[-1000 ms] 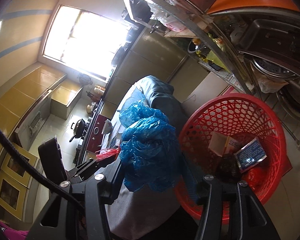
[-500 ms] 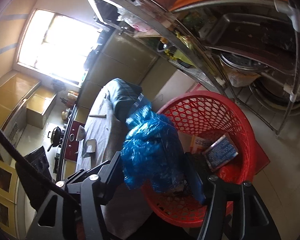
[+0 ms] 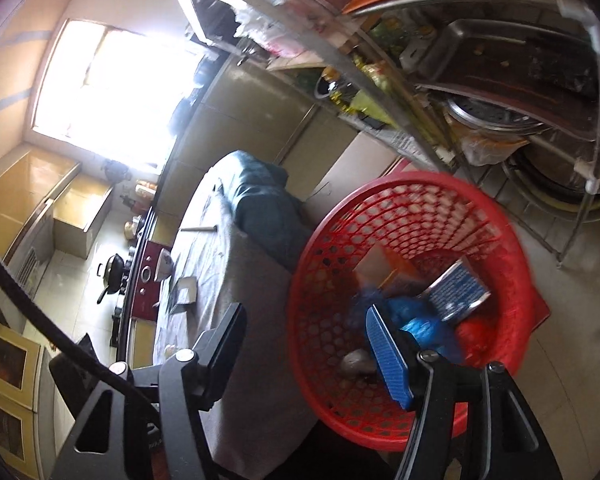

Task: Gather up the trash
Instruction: 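Open both tools over the red basket to drop both bags, then return both tools over the table toward the white medicine box and tray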

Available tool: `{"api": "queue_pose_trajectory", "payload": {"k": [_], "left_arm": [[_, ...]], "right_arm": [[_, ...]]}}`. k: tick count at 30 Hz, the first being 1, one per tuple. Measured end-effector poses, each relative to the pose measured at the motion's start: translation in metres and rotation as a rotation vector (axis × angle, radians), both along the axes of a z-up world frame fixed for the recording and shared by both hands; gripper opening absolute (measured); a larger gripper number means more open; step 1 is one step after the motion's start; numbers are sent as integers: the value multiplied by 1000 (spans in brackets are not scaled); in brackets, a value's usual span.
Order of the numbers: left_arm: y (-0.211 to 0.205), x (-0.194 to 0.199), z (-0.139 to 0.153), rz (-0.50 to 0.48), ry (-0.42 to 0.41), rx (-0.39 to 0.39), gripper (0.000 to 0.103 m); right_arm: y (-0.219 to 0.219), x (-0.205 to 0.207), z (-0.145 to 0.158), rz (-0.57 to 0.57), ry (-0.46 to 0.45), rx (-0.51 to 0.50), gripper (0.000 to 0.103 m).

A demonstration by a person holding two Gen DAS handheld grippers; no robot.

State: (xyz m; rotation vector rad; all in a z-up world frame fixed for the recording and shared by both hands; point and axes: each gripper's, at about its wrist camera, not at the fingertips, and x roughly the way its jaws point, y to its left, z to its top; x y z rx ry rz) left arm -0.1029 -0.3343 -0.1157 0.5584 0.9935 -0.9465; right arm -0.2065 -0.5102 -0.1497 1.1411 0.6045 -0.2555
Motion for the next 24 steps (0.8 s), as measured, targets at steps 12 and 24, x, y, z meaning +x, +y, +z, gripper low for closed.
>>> {"api": "queue_pose_trajectory", "payload": {"k": [12,24], "left_arm": [[106,6,24,140,-134,-18,72],[238,48,18,460,-154,-12,72]], "right_arm": [[57,42,26,136,-41,-56,66],[123,88,41,284,-15,-104,66]]}}
